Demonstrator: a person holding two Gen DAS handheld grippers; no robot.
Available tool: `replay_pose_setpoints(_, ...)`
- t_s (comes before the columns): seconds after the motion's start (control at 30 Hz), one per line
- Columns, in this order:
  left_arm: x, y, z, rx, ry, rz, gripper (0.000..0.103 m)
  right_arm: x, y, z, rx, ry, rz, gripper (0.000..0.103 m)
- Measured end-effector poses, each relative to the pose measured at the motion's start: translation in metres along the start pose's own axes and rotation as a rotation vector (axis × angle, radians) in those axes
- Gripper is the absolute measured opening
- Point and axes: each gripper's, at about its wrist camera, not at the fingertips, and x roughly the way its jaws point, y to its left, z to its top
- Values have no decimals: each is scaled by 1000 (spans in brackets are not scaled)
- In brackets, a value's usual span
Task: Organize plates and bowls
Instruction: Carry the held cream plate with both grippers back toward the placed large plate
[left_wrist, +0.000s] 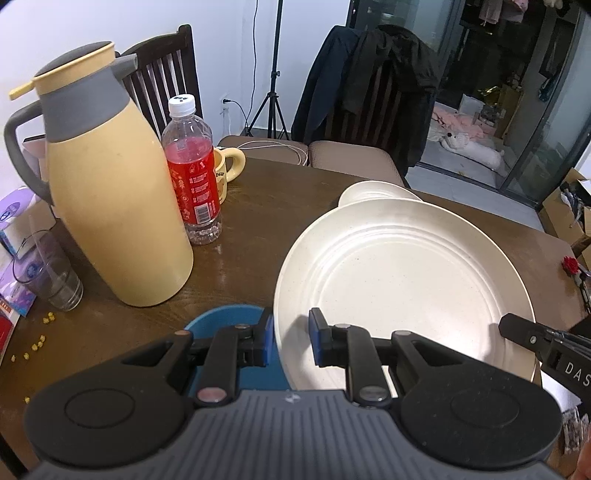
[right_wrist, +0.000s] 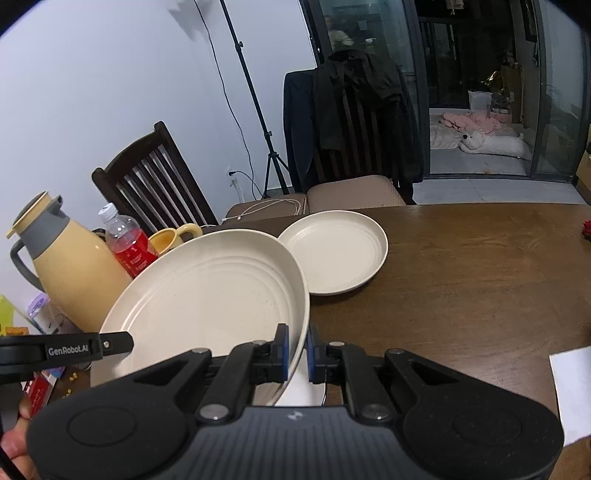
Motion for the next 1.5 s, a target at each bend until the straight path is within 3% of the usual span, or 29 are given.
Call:
replay_pose_setpoints(0.6, -53, 11, -52, 44, -17, -45, 19, -59, 8, -51, 20, -36, -17, 9)
replay_pose_setpoints(1.5, -101, 67, -117, 52, -27, -63, 19, -109, 52, -132, 22, -59, 0, 10)
